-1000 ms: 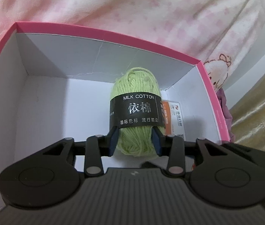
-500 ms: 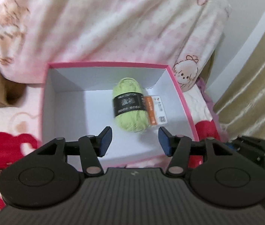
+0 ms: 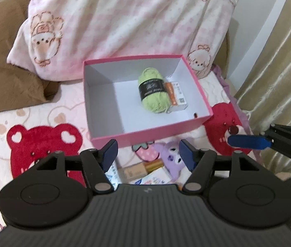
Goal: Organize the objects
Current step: 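Move the left tool to the blue wet-wipes pack and close on it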
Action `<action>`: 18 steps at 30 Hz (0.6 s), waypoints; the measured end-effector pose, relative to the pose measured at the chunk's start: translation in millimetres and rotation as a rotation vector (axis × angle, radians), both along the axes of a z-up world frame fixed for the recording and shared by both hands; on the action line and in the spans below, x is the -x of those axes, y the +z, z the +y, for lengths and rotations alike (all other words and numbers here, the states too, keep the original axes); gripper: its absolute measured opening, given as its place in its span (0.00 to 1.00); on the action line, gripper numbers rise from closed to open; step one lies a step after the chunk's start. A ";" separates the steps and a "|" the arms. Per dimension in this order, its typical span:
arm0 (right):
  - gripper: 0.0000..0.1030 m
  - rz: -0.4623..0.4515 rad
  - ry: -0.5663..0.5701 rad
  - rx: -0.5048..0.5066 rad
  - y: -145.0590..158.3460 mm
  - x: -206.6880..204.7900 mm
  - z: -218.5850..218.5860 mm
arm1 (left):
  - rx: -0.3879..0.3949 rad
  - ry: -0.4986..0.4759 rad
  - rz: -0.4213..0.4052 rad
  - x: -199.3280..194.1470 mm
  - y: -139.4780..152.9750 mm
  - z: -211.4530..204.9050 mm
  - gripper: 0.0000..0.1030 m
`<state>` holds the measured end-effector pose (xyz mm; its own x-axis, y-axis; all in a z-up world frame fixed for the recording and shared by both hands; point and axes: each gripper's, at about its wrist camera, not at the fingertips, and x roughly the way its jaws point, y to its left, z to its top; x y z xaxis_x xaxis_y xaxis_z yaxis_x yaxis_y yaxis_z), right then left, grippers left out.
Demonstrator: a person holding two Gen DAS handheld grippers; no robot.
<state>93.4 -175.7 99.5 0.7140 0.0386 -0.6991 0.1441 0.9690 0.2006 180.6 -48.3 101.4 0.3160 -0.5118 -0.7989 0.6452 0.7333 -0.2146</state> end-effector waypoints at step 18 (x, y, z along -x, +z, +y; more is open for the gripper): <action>0.71 0.113 0.108 -0.146 -118.8 -44.5 68.8 | -0.039 0.148 0.238 -28.2 -137.0 61.4 0.59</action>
